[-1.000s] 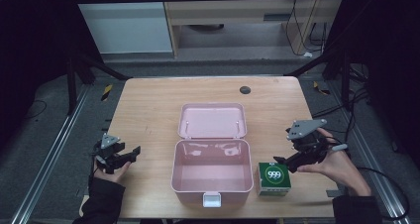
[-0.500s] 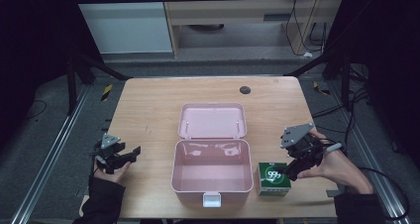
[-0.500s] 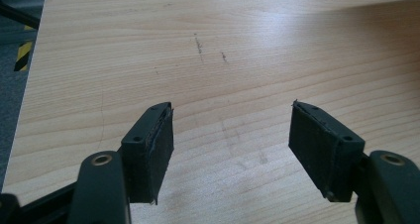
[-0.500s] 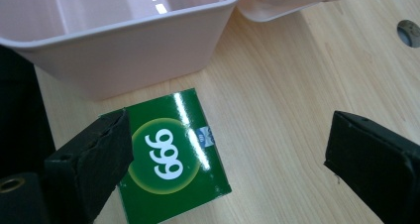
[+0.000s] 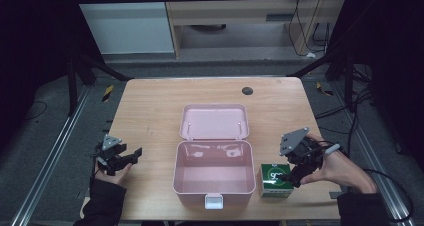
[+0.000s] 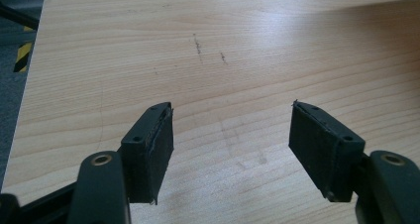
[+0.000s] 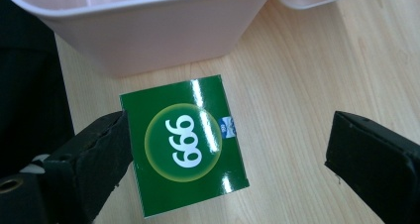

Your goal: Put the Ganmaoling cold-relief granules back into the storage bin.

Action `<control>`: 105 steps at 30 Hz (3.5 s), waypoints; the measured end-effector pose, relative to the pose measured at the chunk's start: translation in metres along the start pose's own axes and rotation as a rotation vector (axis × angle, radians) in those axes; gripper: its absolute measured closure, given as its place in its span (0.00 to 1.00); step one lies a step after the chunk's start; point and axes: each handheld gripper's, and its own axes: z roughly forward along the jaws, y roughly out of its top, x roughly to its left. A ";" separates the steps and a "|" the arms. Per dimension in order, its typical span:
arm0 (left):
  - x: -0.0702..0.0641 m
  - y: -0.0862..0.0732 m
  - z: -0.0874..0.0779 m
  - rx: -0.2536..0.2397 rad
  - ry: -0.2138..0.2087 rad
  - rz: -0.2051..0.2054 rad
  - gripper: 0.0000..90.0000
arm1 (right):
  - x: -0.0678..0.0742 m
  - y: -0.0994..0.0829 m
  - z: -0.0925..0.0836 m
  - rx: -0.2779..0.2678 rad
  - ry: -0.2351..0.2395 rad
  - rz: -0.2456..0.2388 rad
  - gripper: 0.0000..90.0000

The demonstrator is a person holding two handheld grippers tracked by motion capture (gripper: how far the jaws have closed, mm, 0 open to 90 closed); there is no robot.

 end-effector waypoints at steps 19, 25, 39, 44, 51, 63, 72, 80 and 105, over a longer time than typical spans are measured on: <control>0.000 0.000 0.000 0.001 -0.001 0.004 0.36 | 0.008 -0.001 0.016 0.083 0.050 -0.039 0.03; -0.001 0.000 0.001 0.002 -0.002 0.005 0.36 | 0.011 -0.003 0.025 0.119 0.066 -0.043 0.03; -0.001 0.000 0.001 0.002 -0.002 0.006 0.36 | 0.015 -0.008 0.046 0.164 0.091 -0.056 0.03; -0.001 0.000 0.001 0.001 -0.002 0.007 0.36 | 0.016 -0.009 0.052 0.169 0.105 -0.057 0.02; 0.000 0.000 0.001 0.004 -0.002 0.009 0.36 | 0.016 -0.012 0.060 0.175 0.113 -0.056 0.03; -0.001 0.000 0.002 0.006 -0.001 0.008 0.36 | 0.017 -0.012 0.073 0.199 0.131 -0.073 0.05; 0.000 0.000 0.002 0.007 -0.001 0.008 0.36 | 0.016 -0.013 0.082 0.232 0.148 -0.090 0.08; 0.000 0.000 0.002 0.006 0.000 0.009 0.36 | 0.014 -0.014 0.083 0.232 0.154 -0.088 0.10; 0.000 0.000 0.002 0.005 0.000 0.008 0.36 | 0.014 -0.019 0.072 0.233 0.165 -0.070 0.18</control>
